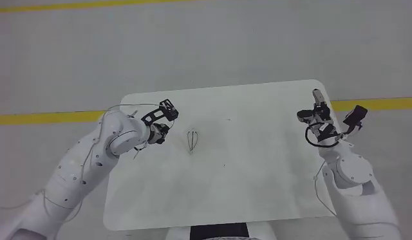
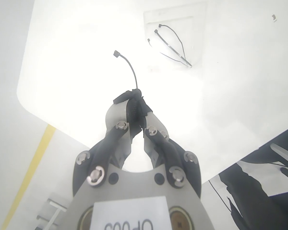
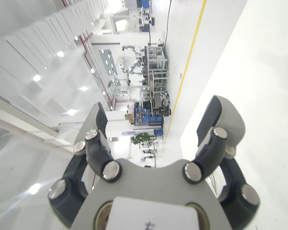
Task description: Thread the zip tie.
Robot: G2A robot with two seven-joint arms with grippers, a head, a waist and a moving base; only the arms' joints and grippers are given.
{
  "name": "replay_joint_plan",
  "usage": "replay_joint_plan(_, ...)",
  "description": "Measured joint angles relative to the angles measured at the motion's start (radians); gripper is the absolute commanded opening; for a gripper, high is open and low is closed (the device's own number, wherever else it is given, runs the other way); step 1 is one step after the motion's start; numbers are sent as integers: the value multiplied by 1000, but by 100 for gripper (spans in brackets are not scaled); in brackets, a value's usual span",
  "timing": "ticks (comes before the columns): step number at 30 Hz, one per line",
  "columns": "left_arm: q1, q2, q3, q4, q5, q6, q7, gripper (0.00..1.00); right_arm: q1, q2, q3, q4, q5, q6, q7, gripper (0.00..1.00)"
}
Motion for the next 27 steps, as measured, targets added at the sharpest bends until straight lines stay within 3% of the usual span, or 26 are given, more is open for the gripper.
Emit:
replay_joint_plan(6,-15,27,33,-12,4,0,43,0,81,8,-57,-43,-119,140,136,100)
replay_joint_plan(12,-38,56,68,-25,-12,0,70,0,184,9,-152,-19,-240,252,214,100)
replay_joint_plan(17,-62,72,103,-29,-38,0,85,0,237,6,-214,24,-293,262,248,100)
replay_joint_plan(25,-65,73,106,-27,-35,0,87,0,239,6,-215,25,-294,261,250,100)
replay_joint_plan(27,-58,73,106,-10,-55,0,112,0,239,6,-215,25,-294,261,250,100)
